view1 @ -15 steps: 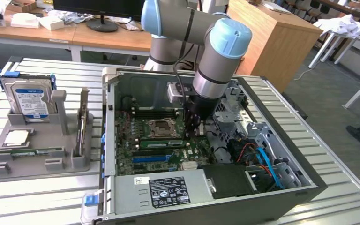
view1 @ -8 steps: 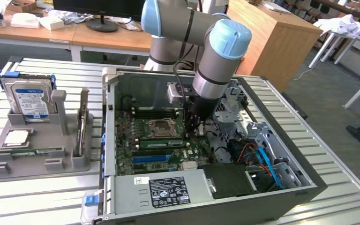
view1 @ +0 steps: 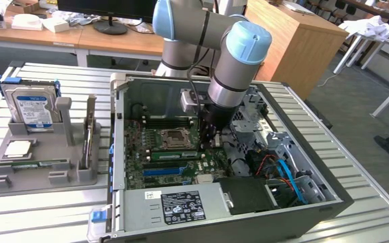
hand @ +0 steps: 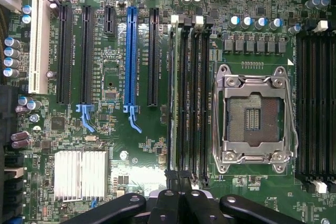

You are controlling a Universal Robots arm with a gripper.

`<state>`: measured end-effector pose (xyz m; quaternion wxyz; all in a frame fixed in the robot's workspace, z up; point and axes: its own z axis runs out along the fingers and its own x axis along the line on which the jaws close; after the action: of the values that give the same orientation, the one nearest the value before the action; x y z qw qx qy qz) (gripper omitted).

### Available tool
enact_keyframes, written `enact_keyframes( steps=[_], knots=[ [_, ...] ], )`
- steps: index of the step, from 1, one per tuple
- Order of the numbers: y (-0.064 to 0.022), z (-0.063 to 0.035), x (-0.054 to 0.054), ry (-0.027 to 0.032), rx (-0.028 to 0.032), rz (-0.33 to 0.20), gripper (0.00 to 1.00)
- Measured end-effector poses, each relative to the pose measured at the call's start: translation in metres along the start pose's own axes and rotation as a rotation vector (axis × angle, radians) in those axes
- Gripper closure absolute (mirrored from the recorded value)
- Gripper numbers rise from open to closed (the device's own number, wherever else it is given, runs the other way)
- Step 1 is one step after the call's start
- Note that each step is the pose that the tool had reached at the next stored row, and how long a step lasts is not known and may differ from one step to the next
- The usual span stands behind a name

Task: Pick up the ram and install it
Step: 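Press down the ram until it locks into place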

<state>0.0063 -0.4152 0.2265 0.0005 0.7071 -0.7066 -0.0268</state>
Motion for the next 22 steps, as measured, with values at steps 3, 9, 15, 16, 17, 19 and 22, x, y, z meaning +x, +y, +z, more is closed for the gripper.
enact_keyframes(
  steps=[3, 9, 15, 16, 17, 19, 22],
  knots=[
    [0.0, 0.0, 0.0, 0.0002, -0.0001, 0.0, 0.9],
    [0.0, 0.001, 0.0, 0.0, 0.0, 0.0, 0.9],
    [-0.0001, 0.0021, 0.0001, 0.0002, -0.0001, 0.0, 0.9],
    [-0.0001, 0.0021, 0.0001, 0.0002, -0.0002, 0.0, 0.9],
    [-0.0001, 0.0022, 0.0001, 0.0001, -0.0001, 0.0, 0.9],
    [-0.0001, 0.0024, 0.0001, 0.0, 0.0, 0.0, 0.9],
    [-0.0001, 0.003, 0.0001, 0.0, -0.0001, 0.0, 0.9]
  ],
)
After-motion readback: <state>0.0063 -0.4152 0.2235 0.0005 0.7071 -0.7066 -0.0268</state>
